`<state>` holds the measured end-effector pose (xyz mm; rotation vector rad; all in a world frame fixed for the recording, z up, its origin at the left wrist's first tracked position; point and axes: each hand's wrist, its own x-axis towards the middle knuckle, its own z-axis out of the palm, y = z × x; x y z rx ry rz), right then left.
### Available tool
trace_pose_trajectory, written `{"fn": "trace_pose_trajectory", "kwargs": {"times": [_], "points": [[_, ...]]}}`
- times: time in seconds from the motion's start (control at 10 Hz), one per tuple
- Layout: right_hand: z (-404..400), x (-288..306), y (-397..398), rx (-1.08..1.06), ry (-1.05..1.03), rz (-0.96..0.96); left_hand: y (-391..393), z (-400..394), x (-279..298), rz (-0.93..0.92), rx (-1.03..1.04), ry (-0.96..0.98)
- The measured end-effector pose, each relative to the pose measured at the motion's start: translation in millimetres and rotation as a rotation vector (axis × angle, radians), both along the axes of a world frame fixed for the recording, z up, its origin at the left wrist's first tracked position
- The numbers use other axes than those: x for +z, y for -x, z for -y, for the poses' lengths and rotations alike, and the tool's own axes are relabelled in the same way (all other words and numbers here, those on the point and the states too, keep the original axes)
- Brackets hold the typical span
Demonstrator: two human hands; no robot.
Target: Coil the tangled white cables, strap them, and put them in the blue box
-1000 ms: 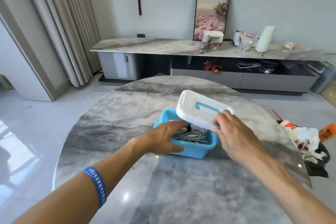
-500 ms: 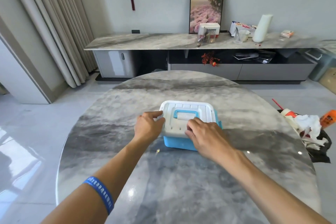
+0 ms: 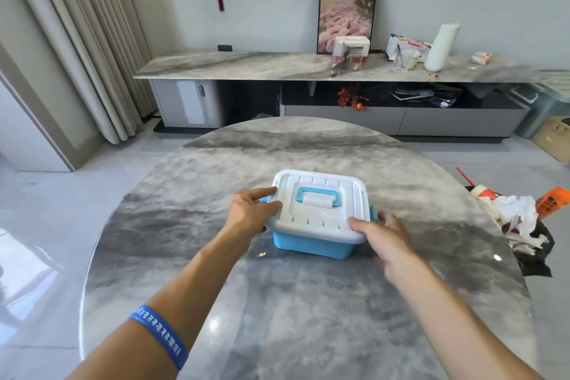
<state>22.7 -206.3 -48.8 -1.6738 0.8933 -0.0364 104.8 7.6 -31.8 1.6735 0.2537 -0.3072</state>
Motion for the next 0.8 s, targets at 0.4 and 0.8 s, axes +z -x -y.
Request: {"fn": "trace_pose_trajectory", "kwargs": {"times": [0.4, 0.8], "points": [[-2.6, -1.3, -10.9, 0.082, 0.194, 0.154, 32.6, 4.8, -5.7, 0.106, 0.243, -0.141], [9.4, 16.5, -11.5, 0.269, 0.69, 0.072, 31.0, 4.1, 11.4, 0.195, 0.097, -0.414]]}}
